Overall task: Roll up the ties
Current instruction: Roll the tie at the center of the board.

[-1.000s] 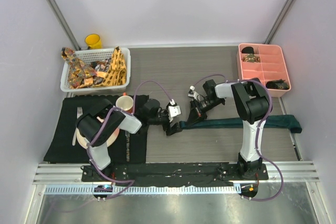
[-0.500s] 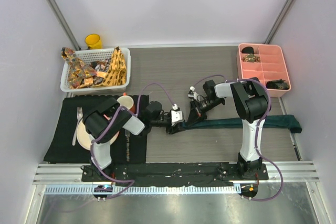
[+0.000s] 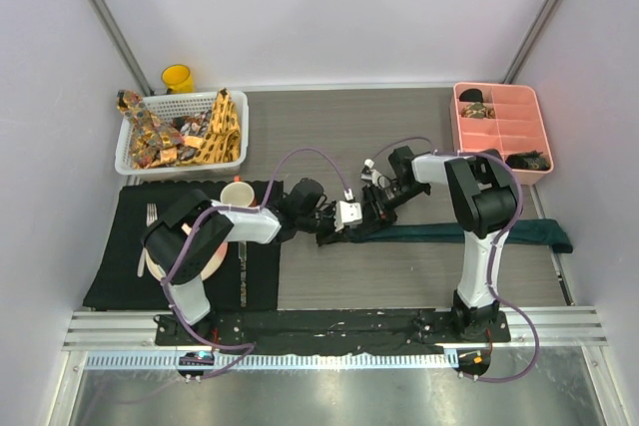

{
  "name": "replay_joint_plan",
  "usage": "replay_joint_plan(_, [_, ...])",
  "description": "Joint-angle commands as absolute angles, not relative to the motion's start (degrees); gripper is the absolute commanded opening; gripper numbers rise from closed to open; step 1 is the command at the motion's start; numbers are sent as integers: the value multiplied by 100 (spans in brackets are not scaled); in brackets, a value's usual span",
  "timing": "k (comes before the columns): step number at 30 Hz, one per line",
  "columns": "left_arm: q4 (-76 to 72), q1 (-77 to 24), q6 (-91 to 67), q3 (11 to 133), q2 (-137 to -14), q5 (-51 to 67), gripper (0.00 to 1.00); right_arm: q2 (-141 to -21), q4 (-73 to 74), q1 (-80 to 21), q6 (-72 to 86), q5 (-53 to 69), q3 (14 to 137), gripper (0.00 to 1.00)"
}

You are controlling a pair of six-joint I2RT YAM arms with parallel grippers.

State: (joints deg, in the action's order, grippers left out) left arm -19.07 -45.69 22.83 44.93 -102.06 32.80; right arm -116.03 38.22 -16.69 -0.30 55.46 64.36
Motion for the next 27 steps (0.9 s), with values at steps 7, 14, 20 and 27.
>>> replay_joint_plan(7, [-273, -4728, 2426, 4886, -10151, 2189, 14, -11004, 3562, -1590, 658, 5809, 6373, 36])
replay_joint_plan(14, [-176, -4790, 2426, 4957, -10178, 2039, 17, -11311, 3032, -1784, 1178, 5871, 6328, 37])
replay_joint_plan(20, [-158, -4799, 2391, 5054, -10248, 1995, 18, -11470, 2918, -2021, 1230, 5669, 6302, 37])
replay_joint_plan(27, [-158, -4808, 2417, 5028, -10257, 2039, 19, -11479, 2716, -2065, 1406, 5212, 6311, 33])
